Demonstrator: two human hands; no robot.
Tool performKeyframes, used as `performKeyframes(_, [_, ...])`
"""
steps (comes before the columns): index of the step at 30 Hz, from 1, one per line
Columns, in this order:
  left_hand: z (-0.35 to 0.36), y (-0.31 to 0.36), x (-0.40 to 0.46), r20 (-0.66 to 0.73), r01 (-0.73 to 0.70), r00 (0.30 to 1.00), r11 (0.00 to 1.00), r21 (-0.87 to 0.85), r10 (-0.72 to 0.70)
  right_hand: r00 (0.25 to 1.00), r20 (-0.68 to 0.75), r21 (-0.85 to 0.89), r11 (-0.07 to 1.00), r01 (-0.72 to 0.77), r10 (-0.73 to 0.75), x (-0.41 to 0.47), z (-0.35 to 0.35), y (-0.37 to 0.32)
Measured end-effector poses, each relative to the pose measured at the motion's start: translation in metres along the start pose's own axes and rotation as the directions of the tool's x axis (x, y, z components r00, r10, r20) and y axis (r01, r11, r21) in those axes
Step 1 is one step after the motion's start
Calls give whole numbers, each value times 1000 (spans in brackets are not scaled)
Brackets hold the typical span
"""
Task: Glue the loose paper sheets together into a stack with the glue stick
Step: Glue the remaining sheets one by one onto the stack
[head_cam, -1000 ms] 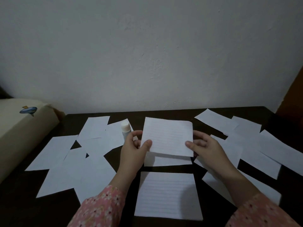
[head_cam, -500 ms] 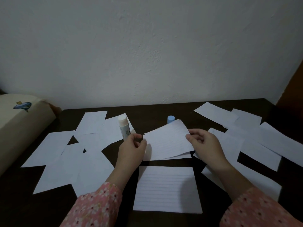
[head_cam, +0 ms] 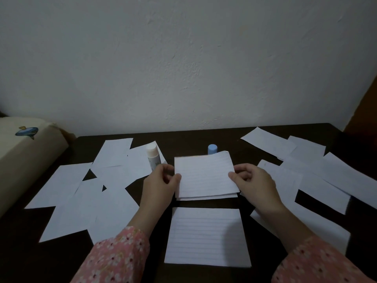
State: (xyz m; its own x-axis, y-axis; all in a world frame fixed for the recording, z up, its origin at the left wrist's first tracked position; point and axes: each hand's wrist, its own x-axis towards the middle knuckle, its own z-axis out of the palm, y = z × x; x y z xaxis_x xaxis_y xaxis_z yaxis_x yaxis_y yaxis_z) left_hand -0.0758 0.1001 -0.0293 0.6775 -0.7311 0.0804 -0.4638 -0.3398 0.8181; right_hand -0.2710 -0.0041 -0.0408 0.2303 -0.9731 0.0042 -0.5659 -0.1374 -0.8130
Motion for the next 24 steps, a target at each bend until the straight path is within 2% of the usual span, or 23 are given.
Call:
performKeyframes(1, [1, 0, -1, -4, -20, 1000, 1000, 18, 21, 1000, -23, -114, 993, 11, -13, 0, 1, 0])
performKeyframes(3, [4, -1, -2, 3, -41, 999, 998, 56, 41, 999, -39, -199, 980, 15, -23, -2, 1, 1])
performKeyframes(8, [10, -7, 0, 26, -93, 996, 991, 100, 91, 998, -53, -283, 959, 27, -44, 0, 2, 2])
performKeyframes(24, [18, -15, 4, 15, -139, 990, 971, 193, 139, 994, -57, -442, 895, 64, -99, 3, 5, 5])
